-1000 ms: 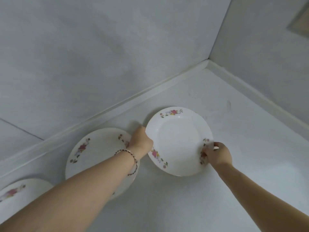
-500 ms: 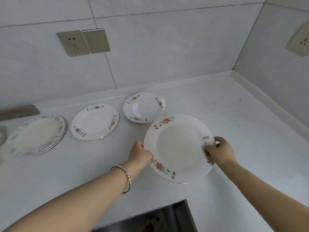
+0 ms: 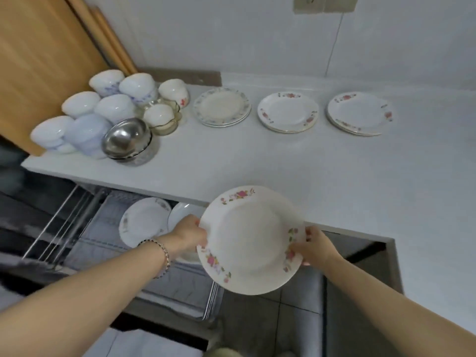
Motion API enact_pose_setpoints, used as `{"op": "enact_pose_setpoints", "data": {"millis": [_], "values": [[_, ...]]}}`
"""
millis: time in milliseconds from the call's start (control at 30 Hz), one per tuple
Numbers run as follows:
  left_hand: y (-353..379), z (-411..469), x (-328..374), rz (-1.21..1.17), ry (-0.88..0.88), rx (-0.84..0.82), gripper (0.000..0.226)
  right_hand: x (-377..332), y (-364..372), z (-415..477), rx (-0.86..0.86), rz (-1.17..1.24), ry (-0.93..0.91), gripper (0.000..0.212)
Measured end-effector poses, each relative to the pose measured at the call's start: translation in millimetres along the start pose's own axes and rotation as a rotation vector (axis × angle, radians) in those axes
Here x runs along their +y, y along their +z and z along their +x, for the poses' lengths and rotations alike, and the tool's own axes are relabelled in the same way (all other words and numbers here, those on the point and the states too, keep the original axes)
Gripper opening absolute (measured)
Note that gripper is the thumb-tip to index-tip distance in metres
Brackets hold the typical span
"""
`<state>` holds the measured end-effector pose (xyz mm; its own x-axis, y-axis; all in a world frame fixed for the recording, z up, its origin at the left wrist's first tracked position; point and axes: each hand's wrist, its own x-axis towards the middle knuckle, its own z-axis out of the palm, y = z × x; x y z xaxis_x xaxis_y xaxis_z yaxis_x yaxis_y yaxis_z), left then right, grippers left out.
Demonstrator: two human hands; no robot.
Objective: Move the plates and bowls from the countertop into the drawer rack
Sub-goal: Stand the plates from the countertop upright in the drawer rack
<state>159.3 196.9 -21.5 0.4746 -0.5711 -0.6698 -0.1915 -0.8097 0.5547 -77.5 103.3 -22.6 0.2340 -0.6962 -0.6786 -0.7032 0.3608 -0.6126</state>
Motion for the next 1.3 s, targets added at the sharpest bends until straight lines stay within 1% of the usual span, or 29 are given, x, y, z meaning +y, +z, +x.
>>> {"op": "enact_pose_setpoints", "data": {"millis": [100,133,200,233,300,367,400,500,633,800,900,1000,1067,1167,1233,1300], "values": [[-43,0,-59,-0.060,-0.101,-0.018,0.020,-13,64,2,-0.100,-0.046,0.015,0.029],[-57,2,-79,-0.073,-0.144,-0.017,0.023,-18,86,4,-0.132,-0.058,0.029,0.034],[-82,15,-120,-0.101,-0.176,-0.045,0.038,-24,131,10,-0.193,-0.078,0.069,0.044],[-94,19,-137,-0.115,-0.179,-0.056,0.040,-27,154,14,-0.212,-0.082,0.090,0.044],[-118,33,-166,-0.123,-0.196,-0.033,0.035,-34,198,25,-0.228,-0.086,0.130,0.035],[-143,57,-198,-0.066,-0.189,-0.017,0.028,-44,242,38,-0.210,-0.063,0.168,0.021],[-155,71,-212,-0.038,-0.201,0.003,0.026,-48,265,44,-0.190,-0.044,0.182,0.020],[-187,122,-250,0.030,-0.213,0.044,0.026,-65,330,62,-0.139,-0.014,0.215,0.036],[-226,184,-287,0.089,-0.221,0.068,0.023,-86,403,94,-0.086,0.072,0.292,0.047],[-256,270,-332,0.094,-0.237,0.145,0.030,-102,478,149,-0.090,0.251,0.346,0.052],[-262,317,-346,0.093,-0.250,0.160,0.034,-106,512,183,-0.037,0.295,0.363,0.051],[-260,357,-354,0.024,-0.273,0.160,0.039,-106,533,212,0.002,0.327,0.416,0.056],[-256,377,-354,-0.035,-0.303,0.145,0.041,-104,542,226,0.046,0.318,0.431,0.050],[-249,396,-349,-0.123,-0.346,0.145,0.044,-106,543,232,0.125,0.273,0.384,0.018],[-243,404,-339,-0.138,-0.346,0.138,0.045,-110,543,231,0.177,0.291,0.372,0.003],[-239,406,-328,-0.147,-0.319,0.118,0.046,-114,543,230,0.207,0.364,0.383,0.005]]}}
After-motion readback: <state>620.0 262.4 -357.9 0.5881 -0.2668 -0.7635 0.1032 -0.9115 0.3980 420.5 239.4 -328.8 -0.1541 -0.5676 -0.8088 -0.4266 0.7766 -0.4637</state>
